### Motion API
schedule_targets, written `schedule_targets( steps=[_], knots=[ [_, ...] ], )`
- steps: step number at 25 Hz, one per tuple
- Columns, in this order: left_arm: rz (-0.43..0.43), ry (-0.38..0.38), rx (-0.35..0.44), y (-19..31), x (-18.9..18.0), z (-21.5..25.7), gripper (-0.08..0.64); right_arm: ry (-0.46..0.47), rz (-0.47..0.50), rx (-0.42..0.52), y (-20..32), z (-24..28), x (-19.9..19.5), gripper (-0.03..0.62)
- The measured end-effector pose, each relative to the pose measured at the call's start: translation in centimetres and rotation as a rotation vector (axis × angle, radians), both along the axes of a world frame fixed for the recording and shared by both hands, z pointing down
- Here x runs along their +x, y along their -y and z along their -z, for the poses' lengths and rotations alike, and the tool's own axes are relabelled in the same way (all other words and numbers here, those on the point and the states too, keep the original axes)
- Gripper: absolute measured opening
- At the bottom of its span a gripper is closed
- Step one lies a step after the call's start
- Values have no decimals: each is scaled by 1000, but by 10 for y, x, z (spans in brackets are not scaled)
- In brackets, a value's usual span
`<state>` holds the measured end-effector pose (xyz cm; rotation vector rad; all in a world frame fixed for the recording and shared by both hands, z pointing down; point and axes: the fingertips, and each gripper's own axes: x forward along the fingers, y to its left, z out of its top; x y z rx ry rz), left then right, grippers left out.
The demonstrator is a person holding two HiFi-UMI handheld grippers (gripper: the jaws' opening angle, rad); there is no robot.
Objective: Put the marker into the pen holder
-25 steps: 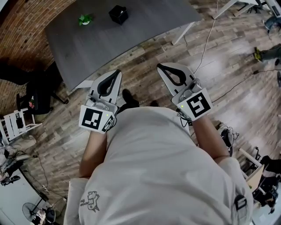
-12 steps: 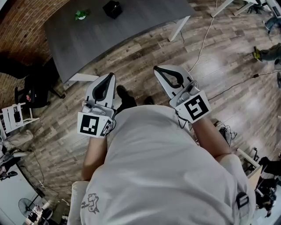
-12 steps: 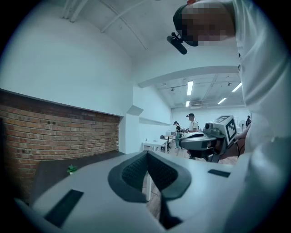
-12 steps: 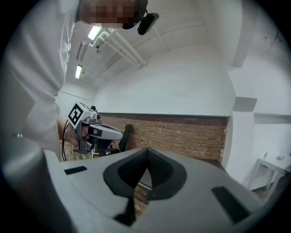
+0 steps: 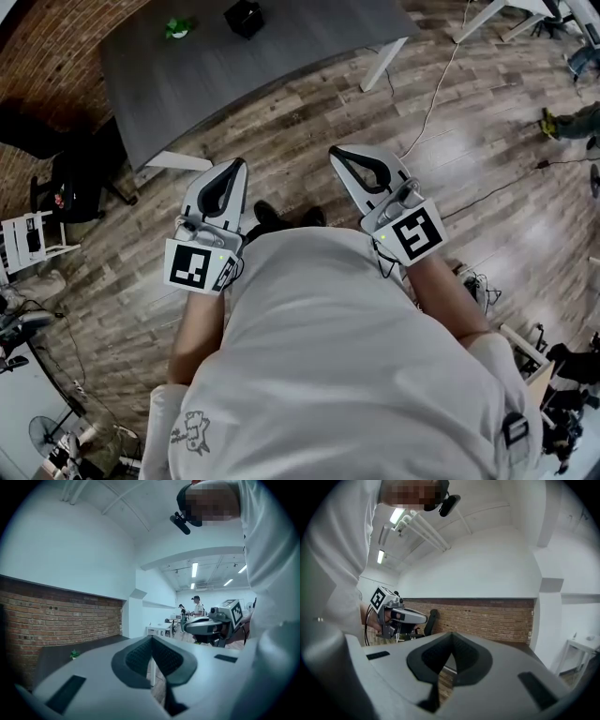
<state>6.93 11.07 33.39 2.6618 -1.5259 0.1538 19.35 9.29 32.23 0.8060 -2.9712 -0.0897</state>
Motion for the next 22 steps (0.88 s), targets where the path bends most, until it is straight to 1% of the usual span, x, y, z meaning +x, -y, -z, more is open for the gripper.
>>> schedule_targets(
  steps=[5, 10, 22],
  knots=[
    [-4, -9, 5, -1, 2, 0, 11, -12, 0, 13, -4, 0, 1, 5],
    [-12, -18, -3, -1, 8, -5, 11, -5, -15, 8, -3, -1, 5, 5],
    [-17, -19, 5, 4, 8, -3, 11, 12, -42, 19, 0, 4, 8, 5]
  ],
)
